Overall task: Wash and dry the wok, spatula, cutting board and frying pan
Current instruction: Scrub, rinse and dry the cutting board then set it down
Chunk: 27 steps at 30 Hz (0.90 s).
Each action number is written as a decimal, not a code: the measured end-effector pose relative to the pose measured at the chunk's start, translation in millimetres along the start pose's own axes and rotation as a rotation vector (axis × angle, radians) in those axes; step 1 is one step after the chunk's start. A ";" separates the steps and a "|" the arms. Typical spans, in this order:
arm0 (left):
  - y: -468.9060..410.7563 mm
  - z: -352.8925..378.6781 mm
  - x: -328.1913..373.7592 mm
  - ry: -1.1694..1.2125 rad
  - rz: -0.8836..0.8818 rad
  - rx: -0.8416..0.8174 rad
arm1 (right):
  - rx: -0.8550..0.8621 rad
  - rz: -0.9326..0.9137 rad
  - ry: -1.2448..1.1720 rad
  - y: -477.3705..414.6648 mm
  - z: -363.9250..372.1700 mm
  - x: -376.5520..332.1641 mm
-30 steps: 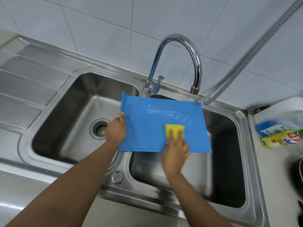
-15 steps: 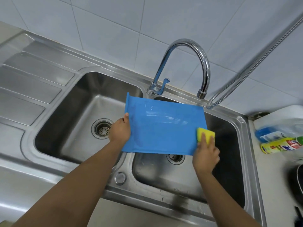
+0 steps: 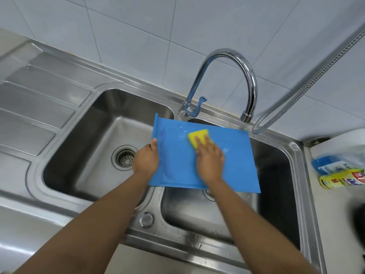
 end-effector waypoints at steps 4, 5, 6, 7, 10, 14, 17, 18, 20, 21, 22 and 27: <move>1.0 0.2 0.4 -0.025 -0.019 0.000 | 0.020 0.393 0.015 -9.9 -28.4 110.7; 0.8 0.1 0.3 -0.029 -0.018 0.003 | 0.053 0.497 -0.023 -1.5 -31.6 122.1; 0.4 -0.6 0.4 -0.034 -0.016 0.006 | 0.086 0.603 -0.068 8.6 -31.1 123.2; -0.3 -1.0 0.6 -0.036 -0.014 0.006 | 0.124 0.683 -0.108 19.0 -26.5 113.4; -1.4 -0.4 0.9 -0.032 -0.019 0.002 | 0.192 0.522 -0.141 35.2 -5.9 35.1; 0.1 -0.9 0.8 -0.038 -0.017 0.023 | 0.010 -0.028 -0.162 20.7 13.1 -81.5; 0.1 -0.9 -0.6 -0.037 -0.024 0.028 | -0.084 -0.136 -0.135 -15.3 8.8 -93.3; -0.1 -1.2 -0.2 -0.043 -0.025 0.025 | -0.077 -0.121 -0.098 -29.0 6.3 -80.7; -0.2 -0.5 -0.6 -0.051 -0.022 0.020 | -0.062 -0.005 -0.064 -52.8 1.3 -39.2; 0.0 0.0 -1.1 -0.050 -0.021 0.021 | -0.045 0.071 -0.062 -61.0 -2.5 -14.2; 0.0 -0.1 -1.6 -0.050 -0.021 0.023 | -0.029 0.152 -0.065 -65.9 -7.9 12.1; -2.2 1.0 -2.4 -0.046 -0.022 0.022 | 0.073 0.541 -0.097 -43.1 -32.9 132.2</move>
Point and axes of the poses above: each hand's wrist, its own y-axis away from the middle knuckle, its own z-axis out of the palm, x = y × z, the point moved 5 cm from there along -y, towards the middle knuckle, and after that the axes turned 4 degrees about -x, right-handed, at the moved point
